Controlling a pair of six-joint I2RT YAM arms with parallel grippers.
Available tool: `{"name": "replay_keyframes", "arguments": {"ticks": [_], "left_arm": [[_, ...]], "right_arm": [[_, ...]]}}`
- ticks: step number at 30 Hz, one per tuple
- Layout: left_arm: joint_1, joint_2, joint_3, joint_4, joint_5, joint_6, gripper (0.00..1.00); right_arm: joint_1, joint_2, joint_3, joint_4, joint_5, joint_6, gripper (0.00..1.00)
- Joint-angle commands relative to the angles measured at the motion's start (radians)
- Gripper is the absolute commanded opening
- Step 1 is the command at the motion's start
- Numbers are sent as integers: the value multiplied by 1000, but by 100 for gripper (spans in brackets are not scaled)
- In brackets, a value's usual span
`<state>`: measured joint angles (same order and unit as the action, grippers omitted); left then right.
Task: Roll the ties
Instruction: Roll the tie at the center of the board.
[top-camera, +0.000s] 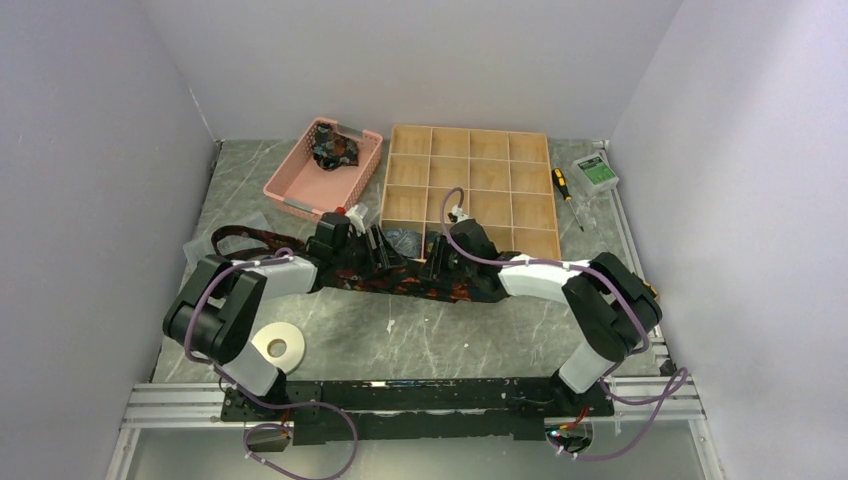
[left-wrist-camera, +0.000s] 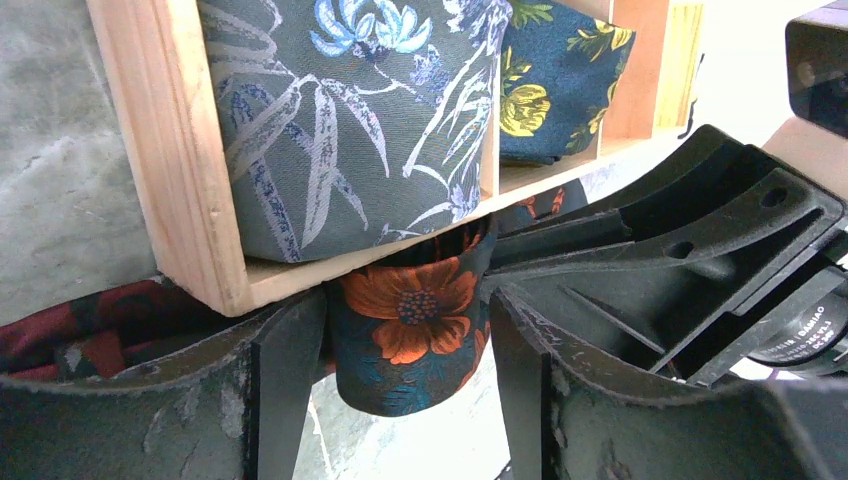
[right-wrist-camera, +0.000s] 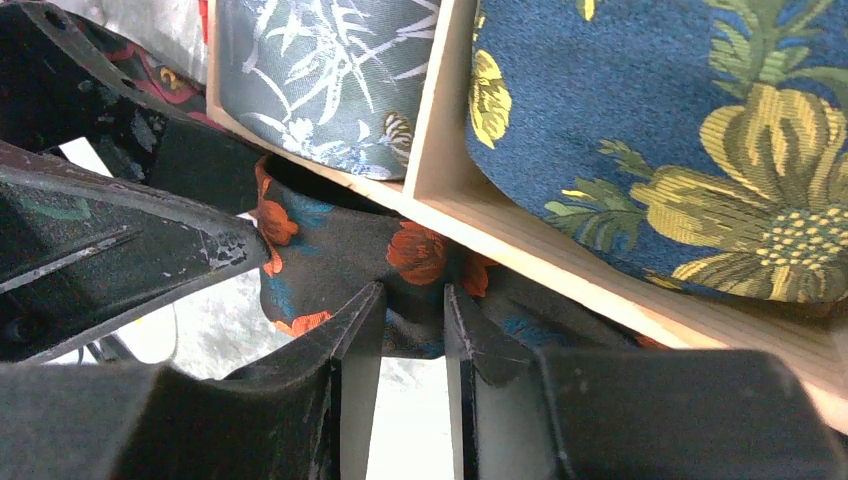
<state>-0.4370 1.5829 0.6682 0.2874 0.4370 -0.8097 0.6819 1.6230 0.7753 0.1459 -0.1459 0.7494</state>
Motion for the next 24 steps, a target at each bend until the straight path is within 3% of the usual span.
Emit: {"name": "replay_keyframes", "arguments": {"ticks": [1,12,24], "left_arm": [[3,30,32,63,84,-19,66],[-11,38,55,-11,92,26,69],[-91,73,107,-43,94,80,62]], "right_arm": [[-14,15,-43,60,-31,17,31],[-29,26,-130,127,-70,45,30],[-56,40,-165,190,-128,79,30]]}}
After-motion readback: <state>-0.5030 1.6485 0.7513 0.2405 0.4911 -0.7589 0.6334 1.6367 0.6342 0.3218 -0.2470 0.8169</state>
